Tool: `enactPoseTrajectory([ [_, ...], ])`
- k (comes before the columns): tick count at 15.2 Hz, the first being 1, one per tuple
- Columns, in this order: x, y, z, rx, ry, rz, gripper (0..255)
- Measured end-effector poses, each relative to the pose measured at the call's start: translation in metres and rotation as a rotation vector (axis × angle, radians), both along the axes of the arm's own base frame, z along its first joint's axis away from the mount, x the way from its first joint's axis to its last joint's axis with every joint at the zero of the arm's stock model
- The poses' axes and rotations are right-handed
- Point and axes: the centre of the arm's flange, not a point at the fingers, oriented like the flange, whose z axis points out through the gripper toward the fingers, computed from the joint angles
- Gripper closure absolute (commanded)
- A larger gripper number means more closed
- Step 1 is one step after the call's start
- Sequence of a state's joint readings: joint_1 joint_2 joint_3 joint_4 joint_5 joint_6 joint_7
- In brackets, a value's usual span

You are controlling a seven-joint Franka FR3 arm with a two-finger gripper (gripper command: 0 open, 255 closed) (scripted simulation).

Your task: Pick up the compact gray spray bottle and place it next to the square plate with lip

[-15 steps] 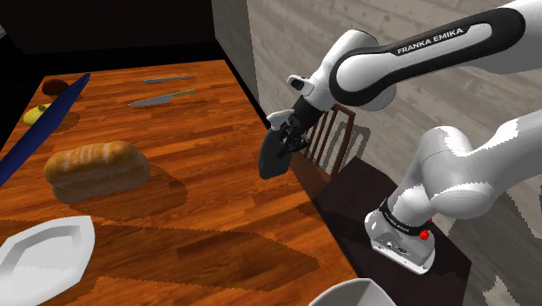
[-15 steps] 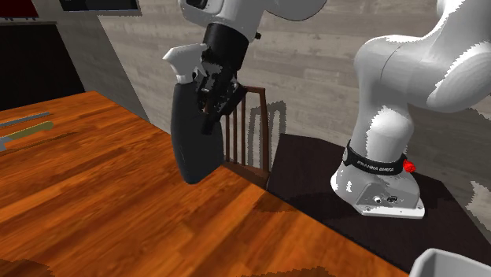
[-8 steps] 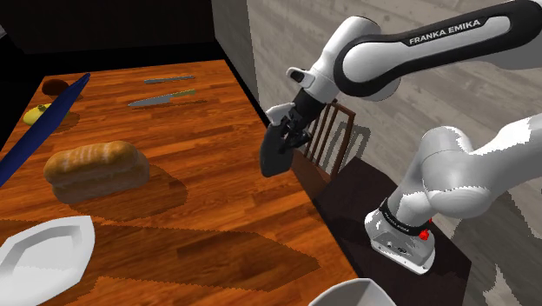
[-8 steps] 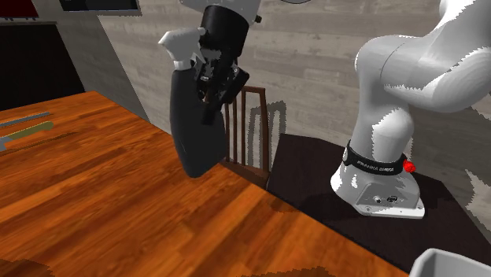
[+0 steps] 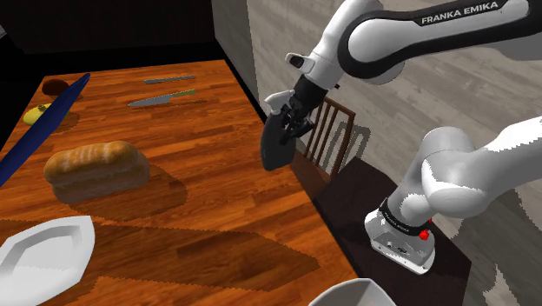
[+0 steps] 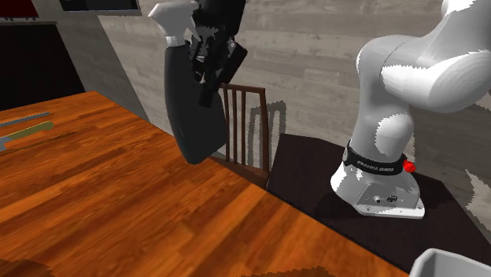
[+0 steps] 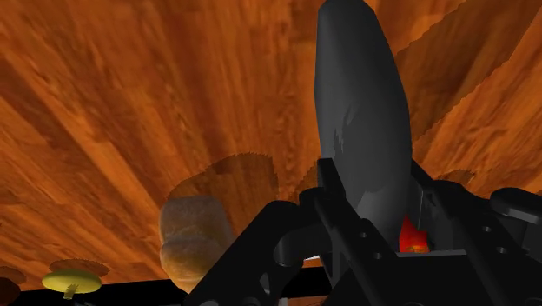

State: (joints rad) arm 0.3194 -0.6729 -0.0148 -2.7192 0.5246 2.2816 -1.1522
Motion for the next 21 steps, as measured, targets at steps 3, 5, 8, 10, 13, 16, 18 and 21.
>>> enactPoseTrajectory([
  [3, -0.001, 0.002, 0.01, -0.007, 0.022, 0.0, 255],
  [5, 0.001, 0.001, 0.027, 0.0, 0.001, 0.0, 255],
  [8, 0.004, 0.0, 0.037, -0.004, 0.014, -0.001, 255],
  [10, 0.005, 0.002, 0.048, -0.001, 0.007, -0.001, 255],
  [13, 0.005, 0.005, 0.064, 0.0, 0.005, -0.001, 255],
  [16, 0.009, -0.002, 0.081, 0.001, 0.006, -0.001, 255],
  [18, 0.006, 0.001, 0.088, -0.003, 0.017, 0.0, 255],
  [21, 0.006, 0.004, 0.112, 0.004, -0.007, -0.001, 255],
])
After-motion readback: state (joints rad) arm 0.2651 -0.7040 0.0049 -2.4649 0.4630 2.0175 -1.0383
